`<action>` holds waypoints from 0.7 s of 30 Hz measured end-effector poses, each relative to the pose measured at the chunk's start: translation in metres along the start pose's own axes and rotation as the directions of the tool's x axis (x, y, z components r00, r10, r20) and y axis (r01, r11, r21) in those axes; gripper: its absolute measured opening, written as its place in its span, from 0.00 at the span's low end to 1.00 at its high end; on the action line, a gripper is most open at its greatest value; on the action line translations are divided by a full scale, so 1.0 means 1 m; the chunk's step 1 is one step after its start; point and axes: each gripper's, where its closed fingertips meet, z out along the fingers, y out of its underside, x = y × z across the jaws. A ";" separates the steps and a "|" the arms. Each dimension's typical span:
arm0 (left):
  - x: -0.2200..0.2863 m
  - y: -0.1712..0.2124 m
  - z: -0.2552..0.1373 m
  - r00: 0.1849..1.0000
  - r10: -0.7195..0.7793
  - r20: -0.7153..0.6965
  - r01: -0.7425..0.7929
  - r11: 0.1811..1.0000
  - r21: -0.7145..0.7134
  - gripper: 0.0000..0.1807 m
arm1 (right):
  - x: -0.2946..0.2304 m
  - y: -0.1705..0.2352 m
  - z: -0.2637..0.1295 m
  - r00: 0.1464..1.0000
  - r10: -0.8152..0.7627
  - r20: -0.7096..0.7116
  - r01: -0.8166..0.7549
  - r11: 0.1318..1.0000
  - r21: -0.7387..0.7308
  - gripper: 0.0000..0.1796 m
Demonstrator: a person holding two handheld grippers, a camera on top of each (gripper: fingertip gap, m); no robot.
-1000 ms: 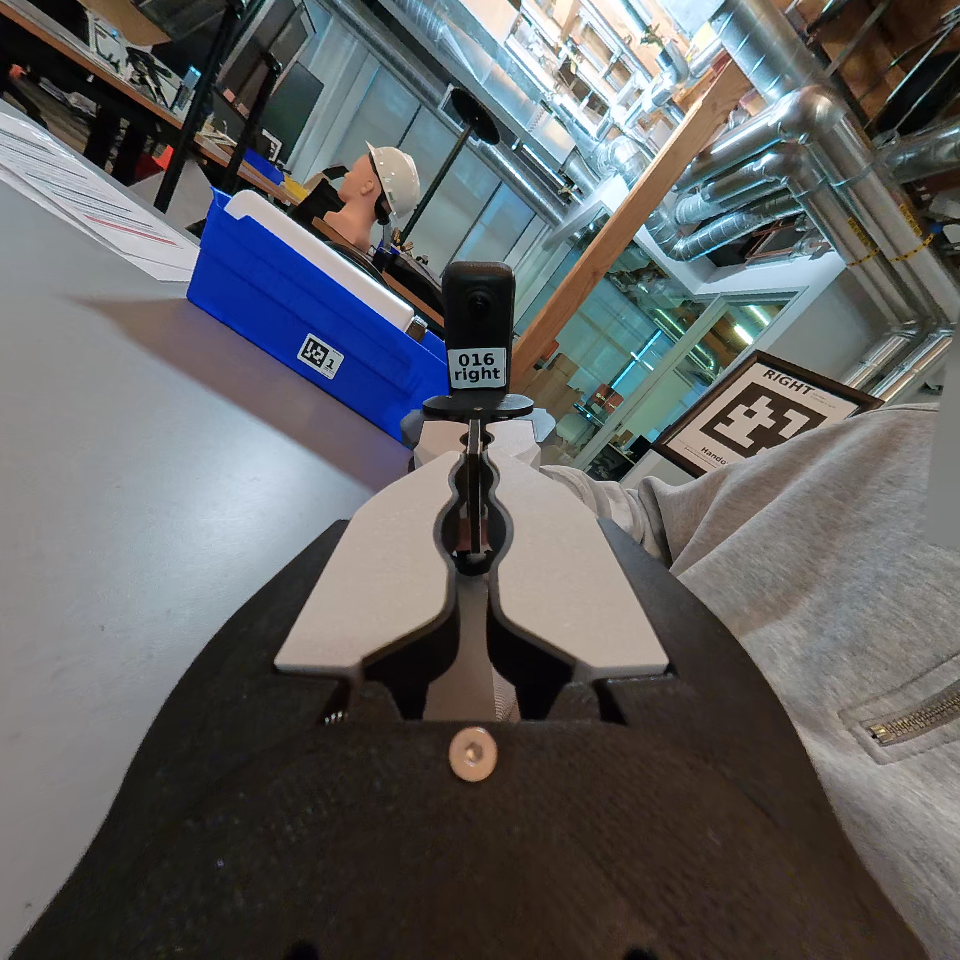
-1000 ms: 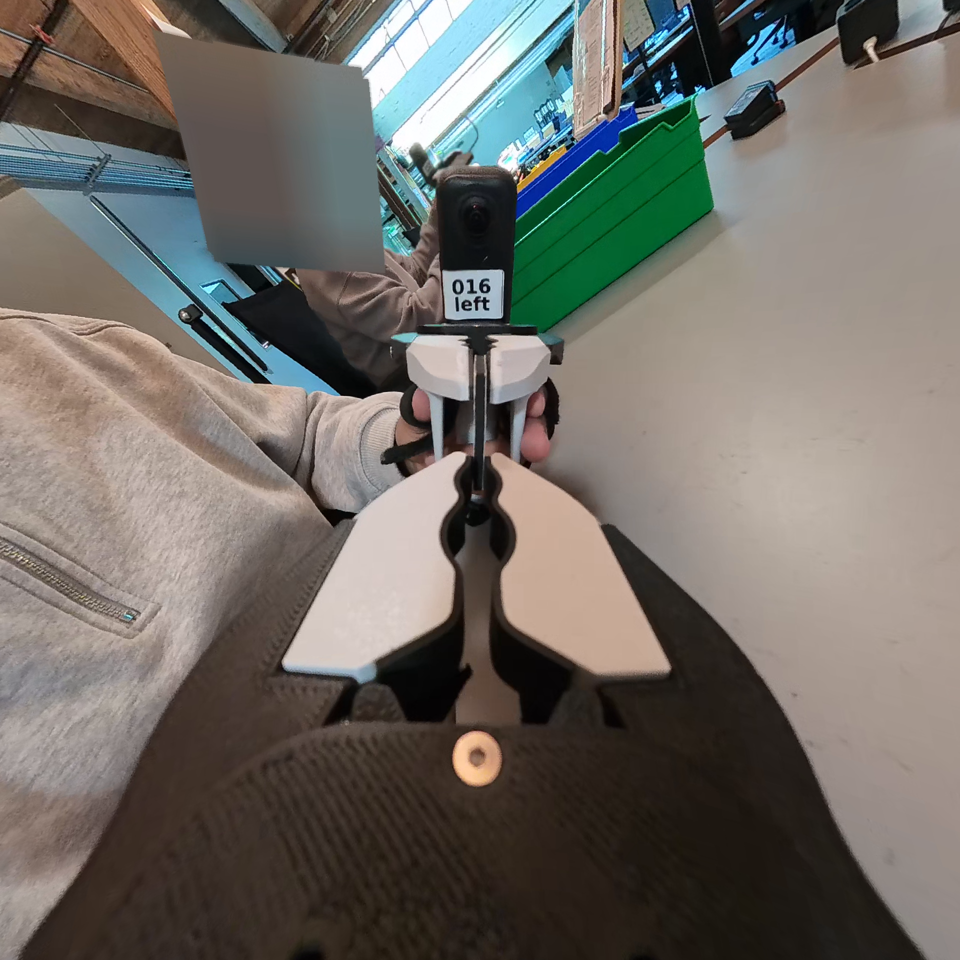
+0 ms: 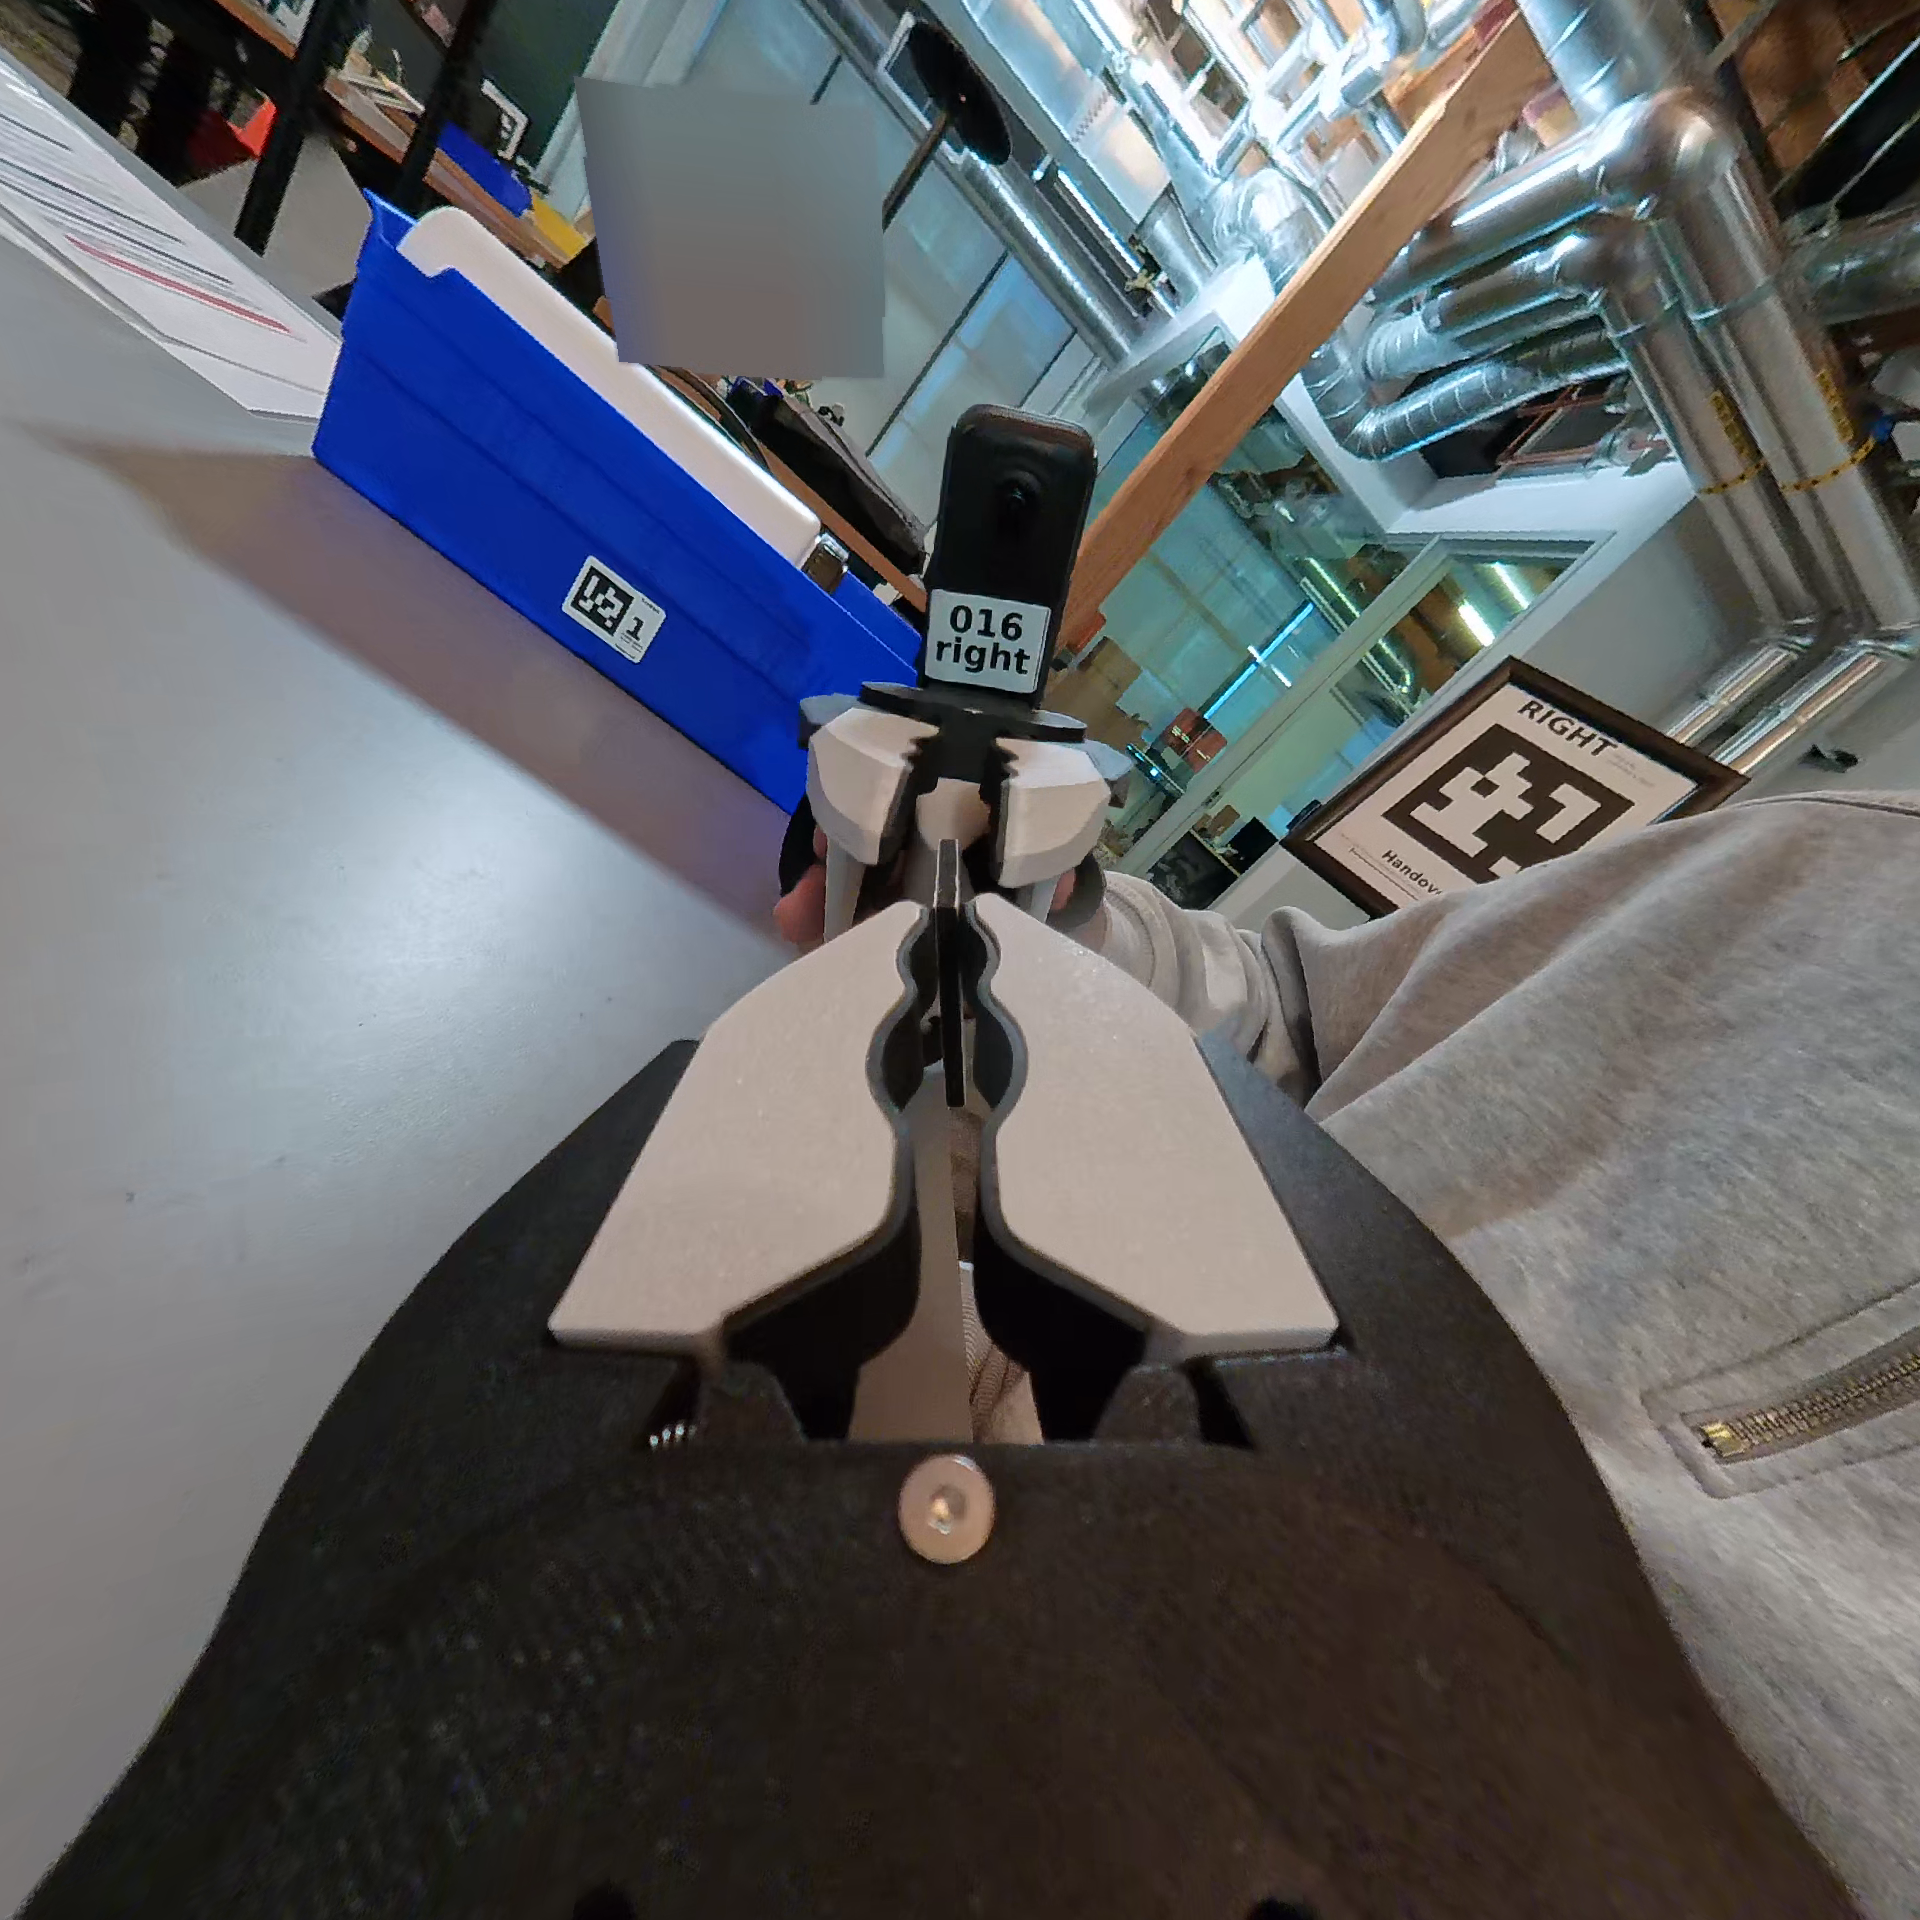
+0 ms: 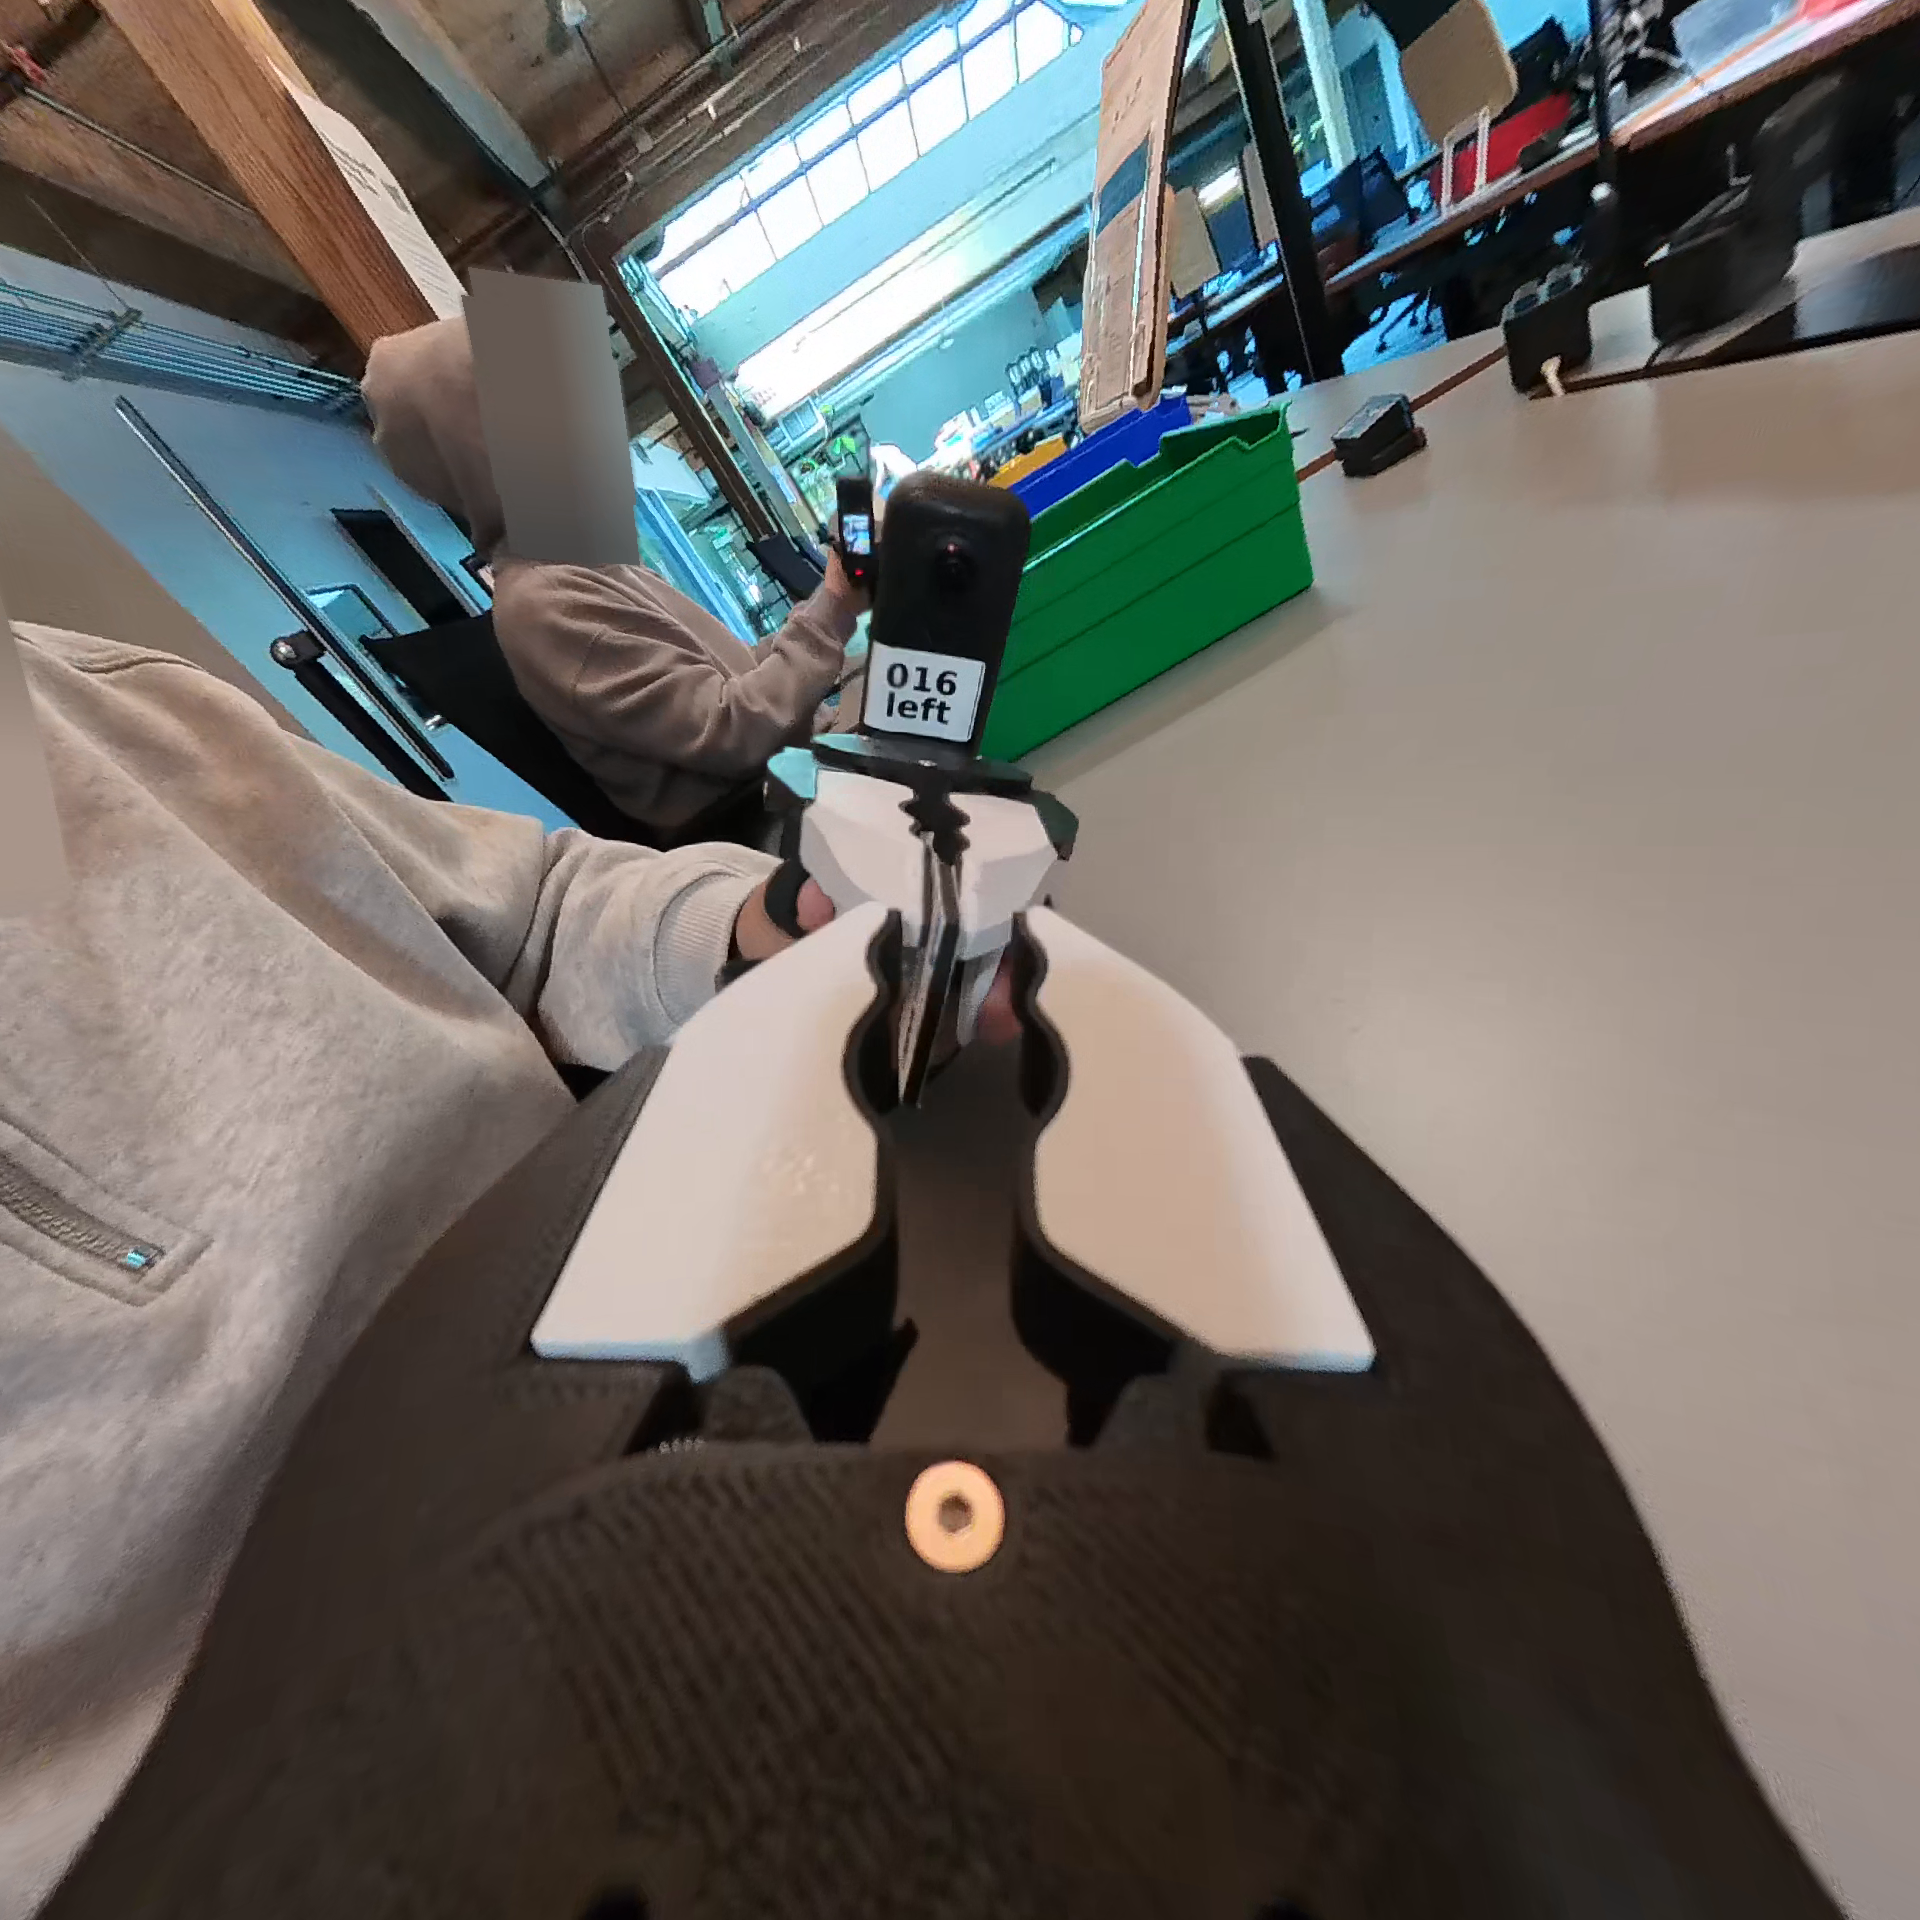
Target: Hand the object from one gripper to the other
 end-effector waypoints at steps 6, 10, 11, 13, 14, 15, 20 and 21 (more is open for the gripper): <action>0.001 0.001 0.001 1.000 0.022 0.003 -0.022 1.000 -0.013 0.02 | -0.004 0.007 0.003 0.999 0.045 0.022 -0.044 0.998 -0.042 0.02; 0.001 0.002 0.002 0.999 0.034 0.005 -0.034 0.999 -0.013 0.02 | -0.005 0.007 0.003 0.994 0.100 0.044 -0.098 0.994 -0.042 0.02; 0.001 0.001 0.002 0.999 0.034 0.004 -0.034 0.999 -0.011 0.02 | -0.005 0.007 0.003 0.993 0.107 0.046 -0.105 0.994 -0.042 0.02; 0.000 0.001 0.002 0.999 0.030 0.010 -0.030 1.000 -0.001 0.06 | -0.006 0.005 0.002 0.992 0.116 0.054 -0.115 0.993 -0.031 0.02; -0.001 0.001 0.002 1.000 0.026 0.013 -0.026 1.000 0.002 0.10 | -0.006 0.003 0.002 0.991 0.124 0.057 -0.123 0.992 -0.022 0.02; -0.001 0.001 0.002 1.000 0.020 0.012 -0.020 1.000 0.005 0.11 | -0.006 0.001 0.001 0.989 0.132 0.058 -0.132 0.991 -0.013 0.02; -0.001 0.004 0.004 1.000 0.013 0.003 -0.013 1.000 -0.013 0.14 | -0.002 -0.005 -0.004 0.981 0.180 0.068 -0.182 0.983 0.027 0.02; -0.001 0.006 0.005 1.000 0.012 0.002 -0.012 1.000 -0.023 0.14 | -0.002 -0.005 -0.004 0.980 0.185 0.070 -0.188 0.982 0.031 0.02</action>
